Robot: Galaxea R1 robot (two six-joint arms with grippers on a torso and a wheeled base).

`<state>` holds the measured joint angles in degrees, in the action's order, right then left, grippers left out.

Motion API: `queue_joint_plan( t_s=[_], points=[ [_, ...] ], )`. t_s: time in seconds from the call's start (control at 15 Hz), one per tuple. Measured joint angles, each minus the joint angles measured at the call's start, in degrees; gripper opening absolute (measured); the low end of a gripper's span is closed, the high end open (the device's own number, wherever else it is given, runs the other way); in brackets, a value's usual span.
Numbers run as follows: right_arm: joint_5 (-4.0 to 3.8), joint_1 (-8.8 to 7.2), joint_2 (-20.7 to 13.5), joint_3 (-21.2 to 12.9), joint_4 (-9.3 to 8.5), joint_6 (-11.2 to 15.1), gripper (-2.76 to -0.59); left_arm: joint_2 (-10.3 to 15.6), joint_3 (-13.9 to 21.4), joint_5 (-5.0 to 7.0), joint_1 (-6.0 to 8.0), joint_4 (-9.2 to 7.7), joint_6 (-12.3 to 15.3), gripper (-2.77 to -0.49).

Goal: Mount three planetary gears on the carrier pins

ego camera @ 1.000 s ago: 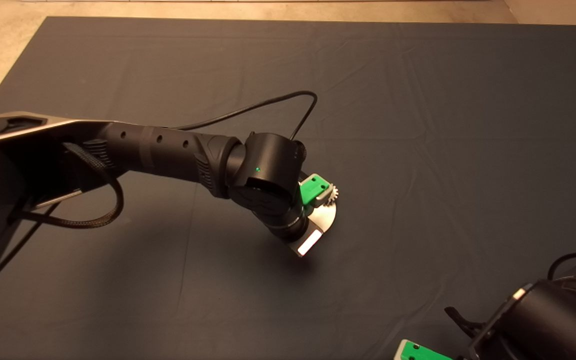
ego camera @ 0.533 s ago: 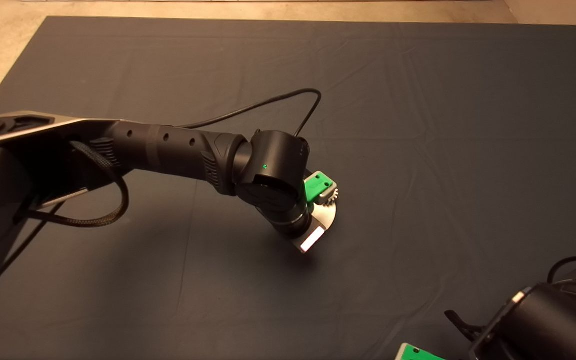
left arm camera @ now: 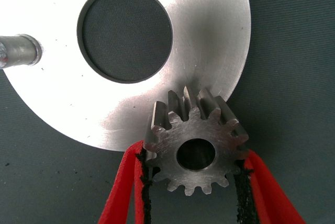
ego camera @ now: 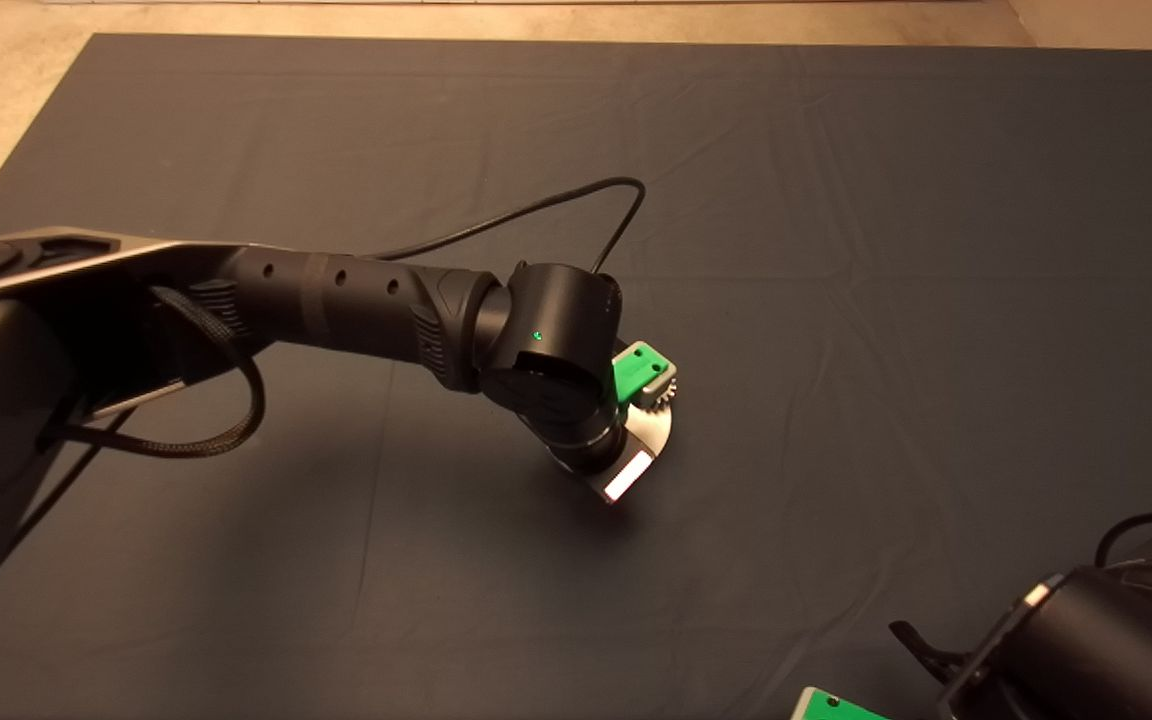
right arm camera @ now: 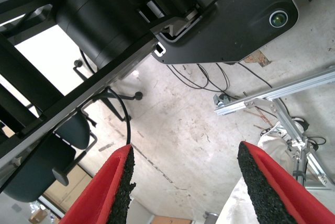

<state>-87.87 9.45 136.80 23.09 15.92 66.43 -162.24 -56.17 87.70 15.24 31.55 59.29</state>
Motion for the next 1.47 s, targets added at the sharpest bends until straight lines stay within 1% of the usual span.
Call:
queue_joint_plan(
  t_s=[0.27,0.73,1.0,1.07,1.27,1.47],
  points=[
    [0.0,0.08,0.0,0.0,0.0,0.0,-1.91,0.0,0.0,0.23,-0.48,0.83,-0.1,-2.5],
    [0.0,0.06,0.0,0.0,0.04,0.0,-1.91,0.0,0.0,0.23,-0.88,1.55,-0.2,-2.5],
    [0.0,0.07,0.0,0.0,0.05,0.0,-1.91,0.0,0.0,0.41,-2.41,3.21,-0.2,-2.5],
    [0.0,0.07,0.0,0.0,0.06,0.0,-1.91,0.0,0.0,0.39,-2.65,3.29,-0.2,-2.5],
    [0.0,0.09,0.0,0.0,0.06,0.0,-1.91,0.0,0.0,0.39,-2.71,3.28,-0.2,-2.5],
    [0.0,0.09,0.0,0.0,0.06,0.0,-1.91,0.0,0.0,0.37,-2.71,3.28,-0.2,-2.42]
  ],
)
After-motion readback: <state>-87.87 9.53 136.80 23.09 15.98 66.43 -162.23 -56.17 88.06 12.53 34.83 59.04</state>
